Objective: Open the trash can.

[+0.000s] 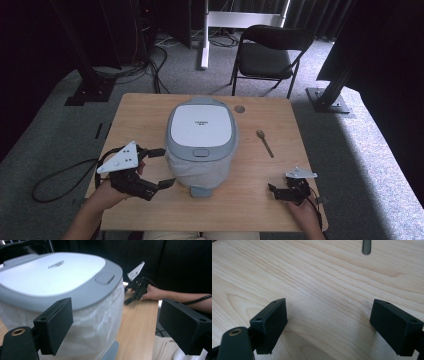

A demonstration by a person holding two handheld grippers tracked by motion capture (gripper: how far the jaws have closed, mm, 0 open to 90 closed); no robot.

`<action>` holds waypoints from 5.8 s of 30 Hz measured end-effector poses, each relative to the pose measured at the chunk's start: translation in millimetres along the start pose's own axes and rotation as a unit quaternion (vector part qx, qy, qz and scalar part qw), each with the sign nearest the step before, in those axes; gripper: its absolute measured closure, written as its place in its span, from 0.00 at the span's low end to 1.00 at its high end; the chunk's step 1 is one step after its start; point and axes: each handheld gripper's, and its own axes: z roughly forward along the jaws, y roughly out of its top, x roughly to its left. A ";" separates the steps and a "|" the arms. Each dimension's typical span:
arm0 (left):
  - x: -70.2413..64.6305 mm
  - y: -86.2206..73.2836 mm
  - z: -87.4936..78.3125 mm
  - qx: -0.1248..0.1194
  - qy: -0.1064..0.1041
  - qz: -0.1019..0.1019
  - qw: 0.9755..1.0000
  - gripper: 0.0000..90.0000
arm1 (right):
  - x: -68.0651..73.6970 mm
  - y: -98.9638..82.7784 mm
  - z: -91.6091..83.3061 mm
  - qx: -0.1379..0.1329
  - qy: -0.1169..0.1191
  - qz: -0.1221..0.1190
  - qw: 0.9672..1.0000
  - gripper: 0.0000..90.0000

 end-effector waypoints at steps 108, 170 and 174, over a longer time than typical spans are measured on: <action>3.4 36.9 72.4 0.012 -0.009 -0.048 0.999 0.40 | 0.7 -0.8 -0.9 0.001 0.006 -0.005 1.000 0.15; 14.5 -25.0 14.6 0.002 0.114 -0.053 0.992 0.00 | -0.6 -1.2 -1.8 -0.003 -0.004 0.011 1.000 0.17; 23.0 -40.5 11.2 0.010 0.132 -0.072 0.989 0.00 | -1.0 -1.2 -1.9 -0.003 -0.003 0.013 1.000 0.17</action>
